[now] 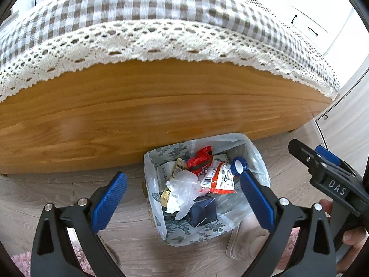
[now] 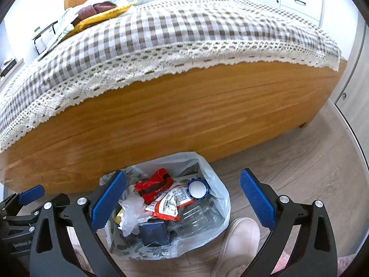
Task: Collect trash
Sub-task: 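Raise both open tools from the bin back over the bed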
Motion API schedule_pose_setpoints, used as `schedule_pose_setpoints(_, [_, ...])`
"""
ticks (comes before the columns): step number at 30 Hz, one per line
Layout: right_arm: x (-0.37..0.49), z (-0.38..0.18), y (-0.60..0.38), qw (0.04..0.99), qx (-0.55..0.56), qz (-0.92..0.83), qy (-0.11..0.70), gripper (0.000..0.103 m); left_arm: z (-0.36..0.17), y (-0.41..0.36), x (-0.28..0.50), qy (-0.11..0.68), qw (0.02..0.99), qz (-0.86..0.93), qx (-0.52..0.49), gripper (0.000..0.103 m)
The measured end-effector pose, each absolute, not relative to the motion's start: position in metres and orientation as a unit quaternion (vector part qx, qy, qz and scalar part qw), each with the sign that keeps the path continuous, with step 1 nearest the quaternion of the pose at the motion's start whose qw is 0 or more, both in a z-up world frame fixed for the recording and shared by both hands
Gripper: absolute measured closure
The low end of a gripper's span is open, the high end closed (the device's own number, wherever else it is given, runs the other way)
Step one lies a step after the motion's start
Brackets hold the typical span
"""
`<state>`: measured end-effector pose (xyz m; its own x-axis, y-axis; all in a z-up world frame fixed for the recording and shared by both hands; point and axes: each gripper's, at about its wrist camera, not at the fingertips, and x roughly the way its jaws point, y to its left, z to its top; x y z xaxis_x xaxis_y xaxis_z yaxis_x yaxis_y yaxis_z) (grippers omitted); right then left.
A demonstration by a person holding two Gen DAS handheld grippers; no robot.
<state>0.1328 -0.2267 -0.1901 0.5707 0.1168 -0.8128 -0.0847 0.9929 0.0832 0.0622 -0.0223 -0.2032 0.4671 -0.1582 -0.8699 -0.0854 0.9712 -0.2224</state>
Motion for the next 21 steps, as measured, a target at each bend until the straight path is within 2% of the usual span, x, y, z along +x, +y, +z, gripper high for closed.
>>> schedule_pose_setpoints(11, [0.123,-0.155,-0.231,0.914,0.031,0.061,0.401,0.008,-0.176,-0.024,0.056,0.471,0.874,-0.029,-0.115,0.008])
schedule_pose_setpoints(21, [0.117,-0.122,-0.215,0.938,0.001,0.076,0.337,0.008,-0.14,-0.021,0.054,0.415,0.905,-0.02,-0.091,0.008])
